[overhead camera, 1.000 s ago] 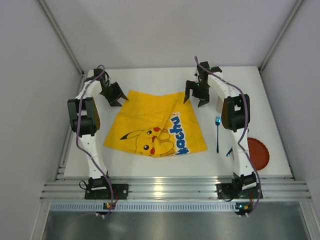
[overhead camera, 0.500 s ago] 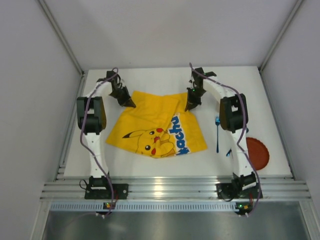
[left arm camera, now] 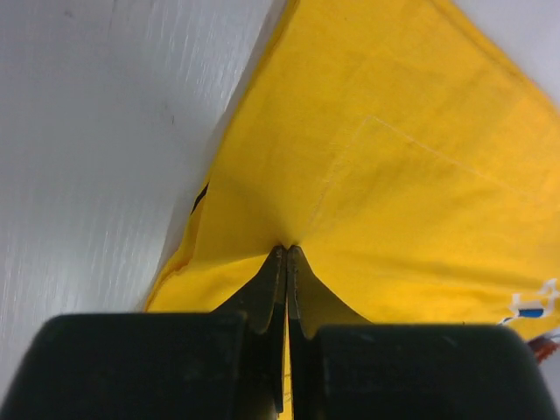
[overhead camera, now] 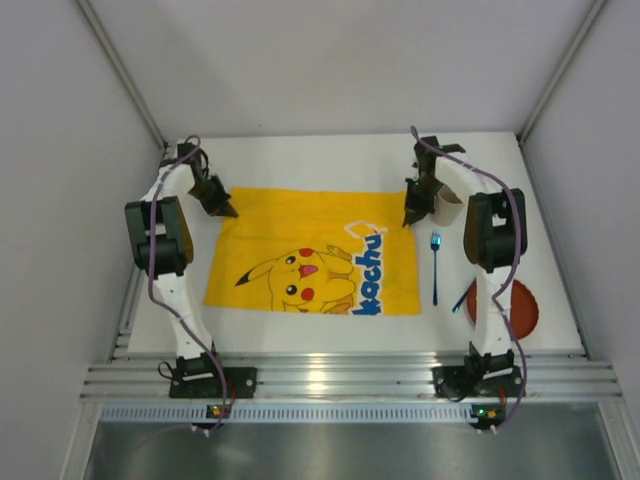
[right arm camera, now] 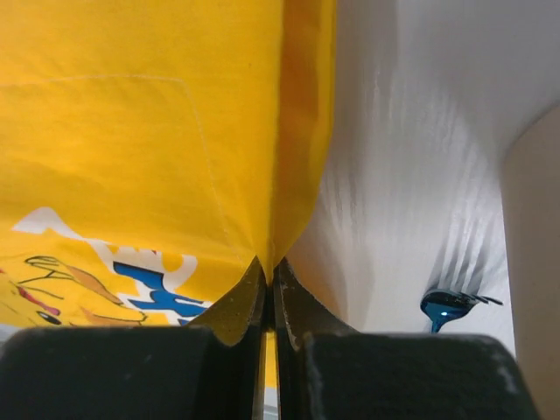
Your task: Set the dinner table for one person
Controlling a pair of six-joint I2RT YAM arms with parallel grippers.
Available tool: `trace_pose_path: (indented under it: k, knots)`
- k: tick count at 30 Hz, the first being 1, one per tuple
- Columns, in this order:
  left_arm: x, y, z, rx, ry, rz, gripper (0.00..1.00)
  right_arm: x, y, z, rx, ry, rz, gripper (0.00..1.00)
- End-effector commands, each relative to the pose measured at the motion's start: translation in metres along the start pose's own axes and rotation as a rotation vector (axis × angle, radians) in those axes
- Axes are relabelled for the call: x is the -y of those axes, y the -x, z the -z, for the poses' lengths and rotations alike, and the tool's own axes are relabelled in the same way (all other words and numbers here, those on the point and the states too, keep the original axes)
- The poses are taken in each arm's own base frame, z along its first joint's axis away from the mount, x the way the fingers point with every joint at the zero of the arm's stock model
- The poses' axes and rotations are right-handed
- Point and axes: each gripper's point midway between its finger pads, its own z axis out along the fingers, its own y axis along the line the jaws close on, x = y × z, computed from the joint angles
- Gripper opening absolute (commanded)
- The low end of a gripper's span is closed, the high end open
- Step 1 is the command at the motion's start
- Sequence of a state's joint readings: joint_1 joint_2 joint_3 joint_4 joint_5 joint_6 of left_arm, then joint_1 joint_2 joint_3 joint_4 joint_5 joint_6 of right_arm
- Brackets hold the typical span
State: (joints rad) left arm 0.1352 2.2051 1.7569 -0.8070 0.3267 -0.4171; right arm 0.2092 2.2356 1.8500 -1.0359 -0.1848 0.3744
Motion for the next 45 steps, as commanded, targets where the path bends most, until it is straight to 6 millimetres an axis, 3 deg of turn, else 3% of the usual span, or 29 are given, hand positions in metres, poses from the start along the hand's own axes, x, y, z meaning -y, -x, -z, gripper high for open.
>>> trace_pose_path:
  k: [1, 10, 14, 21, 23, 24, 25, 26, 28, 29, 30, 34, 36, 40, 42, 45]
  knots:
    - [0.001, -0.002, 0.027, 0.049, 0.031, -0.038, 0.00, 0.004, 0.012, 0.032, 0.107, 0.011, 0.039, 0.00]
    - [-0.002, -0.017, 0.028, 0.050, 0.025, -0.002, 0.00, -0.009, 0.015, 0.018, 0.084, 0.058, 0.094, 0.00]
    - [-0.002, -0.023, 0.036, 0.056, 0.029, 0.016, 0.00, -0.010, 0.022, 0.025, 0.109, 0.055, 0.129, 0.21]
    - [-0.008, -0.034, 0.041, 0.070, 0.059, 0.026, 0.00, -0.017, 0.043, 0.035, 0.150, 0.063, 0.126, 0.15]
    - [-0.007, -0.032, 0.042, 0.068, 0.058, 0.018, 0.00, -0.014, 0.039, 0.037, 0.146, 0.049, 0.125, 0.21]
    - [-0.006, -0.032, 0.043, 0.067, 0.055, 0.014, 0.04, -0.013, 0.034, 0.042, 0.150, 0.045, 0.128, 0.27]
    - [-0.003, -0.029, 0.043, 0.071, 0.046, 0.011, 0.16, -0.011, 0.033, 0.045, 0.154, 0.043, 0.128, 0.33]
    - [-0.001, -0.028, 0.043, 0.075, 0.040, 0.008, 0.41, -0.011, 0.031, 0.050, 0.161, 0.041, 0.129, 0.46]
    - [0.004, -0.018, 0.047, 0.100, 0.027, -0.002, 0.68, -0.015, 0.029, 0.074, 0.208, 0.056, 0.135, 0.56]
    - [0.006, -0.015, 0.048, 0.108, 0.022, -0.007, 0.88, -0.017, 0.029, 0.085, 0.231, 0.065, 0.140, 0.65]
    - [0.008, -0.011, 0.051, 0.122, 0.022, -0.008, 0.97, -0.024, 0.029, 0.110, 0.286, 0.089, 0.149, 0.69]
    - [0.024, 0.010, 0.072, 0.218, -0.010, -0.023, 0.98, -0.036, 0.030, 0.183, 0.461, 0.145, 0.156, 0.95]
    - [0.026, 0.013, 0.079, 0.242, -0.017, -0.020, 0.98, -0.038, 0.027, 0.217, 0.548, 0.172, 0.156, 1.00]
    - [0.030, 0.010, 0.082, 0.260, -0.019, -0.024, 0.98, -0.027, 0.020, 0.252, 0.627, 0.177, 0.128, 1.00]
    - [0.038, 0.010, 0.081, 0.275, -0.048, -0.042, 0.98, -0.015, 0.017, 0.258, 0.633, 0.163, 0.100, 1.00]
    - [0.044, 0.001, 0.063, 0.242, -0.061, -0.052, 0.98, 0.017, 0.012, 0.259, 0.652, 0.082, 0.024, 1.00]
